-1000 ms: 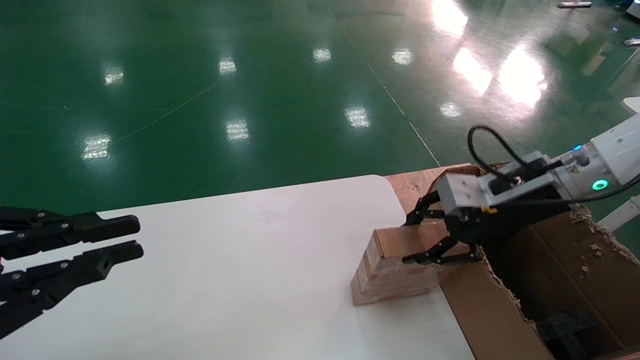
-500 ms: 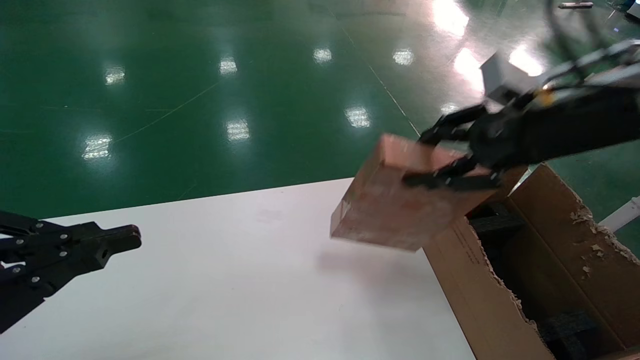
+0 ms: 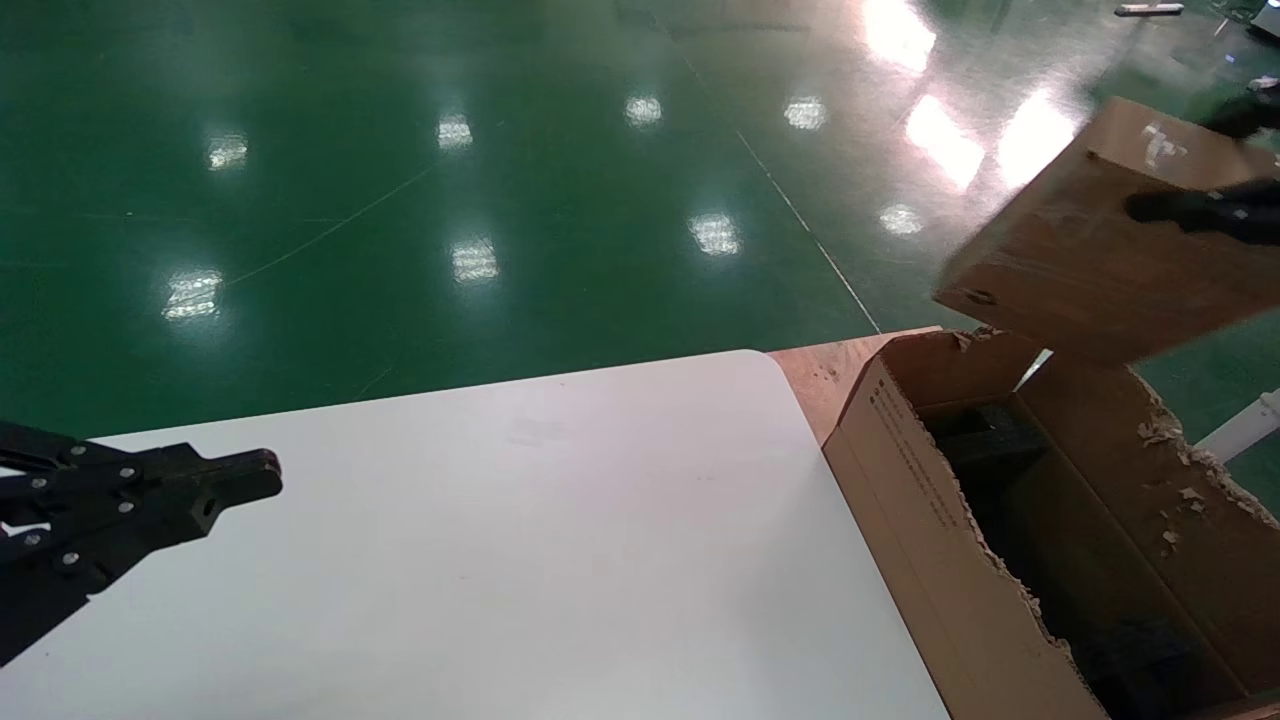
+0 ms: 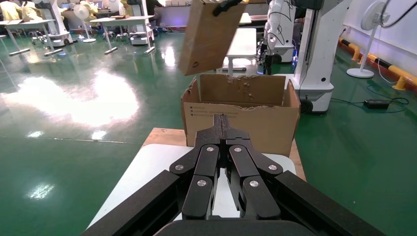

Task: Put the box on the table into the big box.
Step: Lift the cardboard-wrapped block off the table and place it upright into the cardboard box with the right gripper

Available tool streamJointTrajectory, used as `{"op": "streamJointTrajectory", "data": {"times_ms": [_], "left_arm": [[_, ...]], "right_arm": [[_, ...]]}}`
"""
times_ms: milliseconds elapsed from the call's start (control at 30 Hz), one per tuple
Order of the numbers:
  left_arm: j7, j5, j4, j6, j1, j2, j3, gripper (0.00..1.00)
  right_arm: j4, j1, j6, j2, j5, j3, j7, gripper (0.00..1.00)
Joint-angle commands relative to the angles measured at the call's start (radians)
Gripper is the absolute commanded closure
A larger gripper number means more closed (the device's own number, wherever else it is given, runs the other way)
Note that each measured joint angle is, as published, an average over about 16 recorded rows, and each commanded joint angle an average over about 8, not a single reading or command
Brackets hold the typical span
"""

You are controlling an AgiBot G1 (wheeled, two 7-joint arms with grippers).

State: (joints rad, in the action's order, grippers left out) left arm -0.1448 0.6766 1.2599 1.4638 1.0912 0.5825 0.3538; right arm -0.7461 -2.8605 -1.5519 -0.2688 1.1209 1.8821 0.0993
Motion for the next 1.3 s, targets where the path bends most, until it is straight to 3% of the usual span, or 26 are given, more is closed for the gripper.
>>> {"op": "streamJointTrajectory", "data": {"times_ms": [33, 300, 600, 900, 1300], "left_arm": [[0.0, 0.0, 0.0, 0.0, 0.0, 0.0, 0.0, 1.0], [0.0, 0.0, 0.0, 0.0, 0.0, 0.0, 0.0, 1.0], [0.0, 0.0, 0.0, 0.0, 0.0, 0.0, 0.0, 1.0], [0.0, 0.0, 0.0, 0.0, 0.0, 0.0, 0.0, 1.0], [0.0, 0.0, 0.0, 0.0, 0.0, 0.0, 0.0, 1.0]], "right_arm": [[-0.01, -0.032, 0.008, 0.049, 0.073, -0.019, 0.008, 1.0], [-0.147, 0.016, 0.039, 0.311, 0.181, -0.15, 0.136, 1.0], [-0.244, 0.056, 0.166, 0.504, 0.194, -0.144, 0.23, 1.0], [-0.222, 0.073, 0.244, 0.528, 0.19, -0.07, 0.201, 1.0], [-0.158, 0.075, 0.358, 0.464, 0.081, 0.153, 0.117, 1.0]]}}
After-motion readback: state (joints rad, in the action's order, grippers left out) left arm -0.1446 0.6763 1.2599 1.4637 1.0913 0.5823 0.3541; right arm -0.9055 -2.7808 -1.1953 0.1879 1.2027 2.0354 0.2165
